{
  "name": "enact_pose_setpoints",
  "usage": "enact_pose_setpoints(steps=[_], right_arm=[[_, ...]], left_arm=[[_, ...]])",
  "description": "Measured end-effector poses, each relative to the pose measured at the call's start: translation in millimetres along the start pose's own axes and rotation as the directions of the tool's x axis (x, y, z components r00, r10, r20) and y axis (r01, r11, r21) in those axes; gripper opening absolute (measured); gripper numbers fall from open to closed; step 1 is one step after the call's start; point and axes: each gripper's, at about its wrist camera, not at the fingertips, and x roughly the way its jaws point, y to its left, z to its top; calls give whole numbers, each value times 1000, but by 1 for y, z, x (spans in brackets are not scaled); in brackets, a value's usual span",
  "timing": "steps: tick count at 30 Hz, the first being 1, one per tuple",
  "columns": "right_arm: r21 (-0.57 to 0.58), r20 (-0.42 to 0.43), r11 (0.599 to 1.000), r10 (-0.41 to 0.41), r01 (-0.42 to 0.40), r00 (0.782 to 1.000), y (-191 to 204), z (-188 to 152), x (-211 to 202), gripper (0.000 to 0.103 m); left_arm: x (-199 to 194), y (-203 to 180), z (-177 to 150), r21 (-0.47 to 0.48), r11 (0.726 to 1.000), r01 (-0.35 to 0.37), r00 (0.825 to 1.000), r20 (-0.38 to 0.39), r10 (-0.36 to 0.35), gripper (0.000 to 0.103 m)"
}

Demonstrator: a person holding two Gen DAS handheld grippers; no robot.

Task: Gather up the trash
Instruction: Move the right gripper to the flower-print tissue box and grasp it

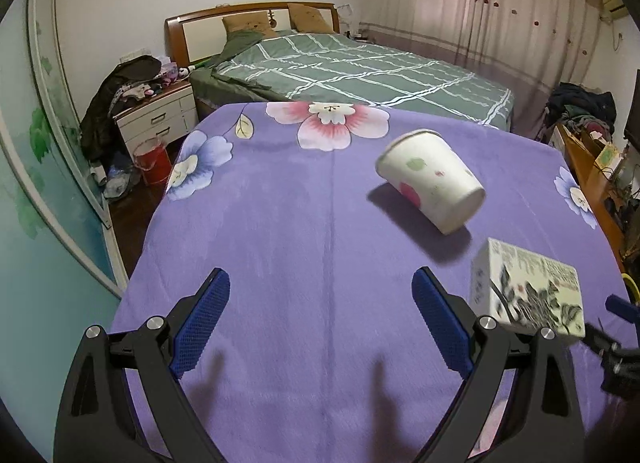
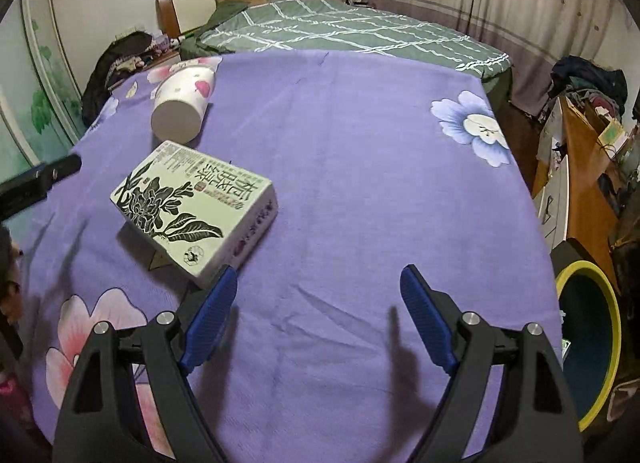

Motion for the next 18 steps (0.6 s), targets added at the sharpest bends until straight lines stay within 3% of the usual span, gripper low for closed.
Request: enact_pose_setpoints(steps=[5,13,14,16,18], right_arm=[[-32,-10,999,13,-13,1000,19,1,2,79],[-170,-47,975,133,-139,990,71,-1,3,79],[-169,-37,976,131,-135,991,69,1,2,80],[-159,-12,979,129,-129,992,63,7,1,93],[-156,-16,978,138,-138,990,61,11,4,94]], left_arm=[[17,6,1,-18,1000,15,1000,-16,-15,91],[18,31,-2,-112,994,-3,1000,1,3,91],[17,33,-3,-116,993,-12,1000,3,13,91],[17,37,-4,-123,992,-28,1000,4,28,91],[18,38,-4,-134,991,-17,1000,2,17,91]])
